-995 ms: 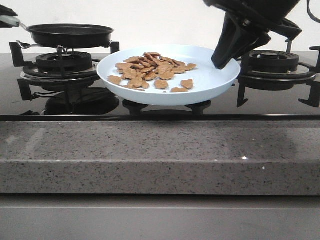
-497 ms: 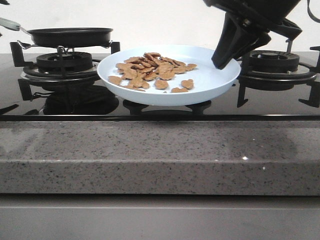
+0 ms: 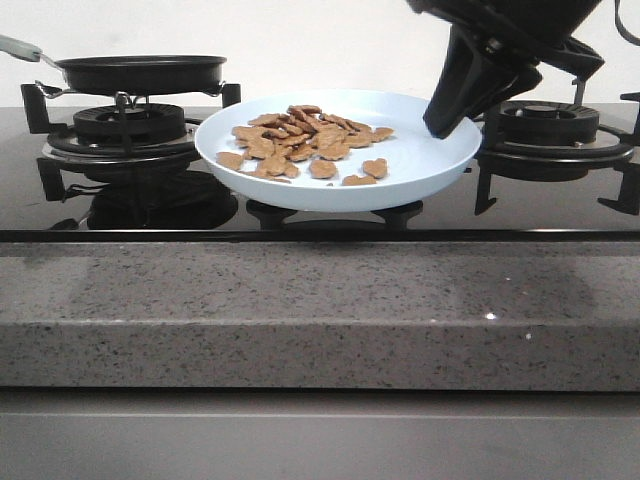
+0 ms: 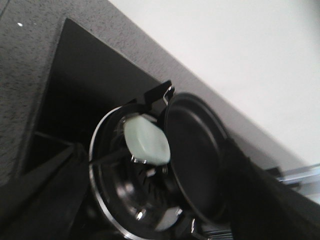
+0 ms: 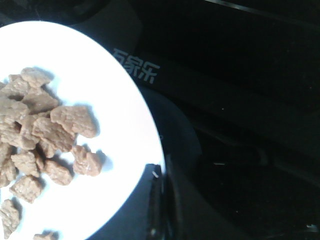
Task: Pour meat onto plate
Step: 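Open the left gripper off the handle and withdraw it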
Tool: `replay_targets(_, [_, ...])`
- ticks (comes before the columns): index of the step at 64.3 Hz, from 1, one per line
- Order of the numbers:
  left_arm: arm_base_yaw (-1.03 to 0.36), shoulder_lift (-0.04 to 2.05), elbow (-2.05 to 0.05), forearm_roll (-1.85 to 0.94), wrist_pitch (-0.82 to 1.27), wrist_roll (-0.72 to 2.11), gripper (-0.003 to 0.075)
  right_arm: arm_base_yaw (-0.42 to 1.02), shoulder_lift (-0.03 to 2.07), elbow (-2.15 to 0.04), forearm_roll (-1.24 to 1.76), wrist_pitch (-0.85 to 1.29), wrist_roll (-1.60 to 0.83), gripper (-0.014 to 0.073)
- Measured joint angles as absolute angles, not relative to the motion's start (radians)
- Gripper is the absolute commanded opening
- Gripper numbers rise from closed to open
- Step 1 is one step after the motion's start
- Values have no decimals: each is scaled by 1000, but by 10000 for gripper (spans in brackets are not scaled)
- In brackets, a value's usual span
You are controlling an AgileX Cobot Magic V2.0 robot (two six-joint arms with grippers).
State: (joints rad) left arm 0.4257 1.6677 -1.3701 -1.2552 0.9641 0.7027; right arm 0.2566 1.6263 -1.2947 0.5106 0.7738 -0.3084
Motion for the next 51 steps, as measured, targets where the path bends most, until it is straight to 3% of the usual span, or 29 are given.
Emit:
replay_targets(19, [289,1385,-1358,-801,925,542,459,257,1626,-1295,511,774,-308,-105])
replay_targets(37, [28,1128,-1189,-410,887,331,459,257,1626,-1295,511,774,-308,-105])
replay_targets(51, [-97,1004,-1055,-190,883,180,459,257,1626,-1295,511,774,-308,-105])
